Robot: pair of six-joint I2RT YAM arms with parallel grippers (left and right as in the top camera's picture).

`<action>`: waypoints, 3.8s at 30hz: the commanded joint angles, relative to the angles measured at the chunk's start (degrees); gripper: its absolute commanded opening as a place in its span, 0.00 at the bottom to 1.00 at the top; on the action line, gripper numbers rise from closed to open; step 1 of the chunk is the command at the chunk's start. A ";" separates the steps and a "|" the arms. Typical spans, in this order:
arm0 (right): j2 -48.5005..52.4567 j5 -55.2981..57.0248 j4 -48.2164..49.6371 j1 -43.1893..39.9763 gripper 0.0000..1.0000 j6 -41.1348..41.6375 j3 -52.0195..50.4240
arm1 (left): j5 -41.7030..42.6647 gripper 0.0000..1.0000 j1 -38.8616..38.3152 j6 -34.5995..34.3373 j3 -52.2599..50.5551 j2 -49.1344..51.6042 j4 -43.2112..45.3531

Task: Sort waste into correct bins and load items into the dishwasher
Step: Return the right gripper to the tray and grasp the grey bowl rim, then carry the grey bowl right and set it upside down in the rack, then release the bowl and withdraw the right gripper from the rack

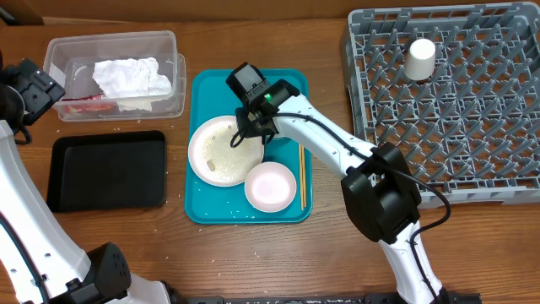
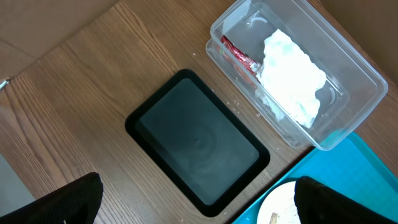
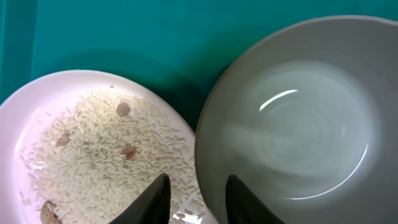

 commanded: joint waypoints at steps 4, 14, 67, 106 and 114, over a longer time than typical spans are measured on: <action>0.81 2.51 1.81 -0.26 0.35 -0.17 -2.38 | 0.22 1.00 0.20 -0.59 -0.02 -0.68 0.02; 0.76 2.91 1.44 -0.26 0.12 -0.61 -1.53 | 0.22 1.00 0.20 -0.59 -0.02 -0.68 0.00; -3.80 -82.84 -21.33 -65.77 0.04 -21.42 2.62 | 0.22 1.00 0.20 -0.59 -0.02 -0.68 0.02; -17.18 -16.35 -37.16 -62.27 0.16 -6.95 14.08 | 0.22 1.00 0.20 -0.59 -0.02 -0.68 0.02; -13.03 -8.72 -32.94 -56.59 0.04 -4.02 6.19 | 0.22 1.00 0.20 -0.59 -0.02 -0.68 0.02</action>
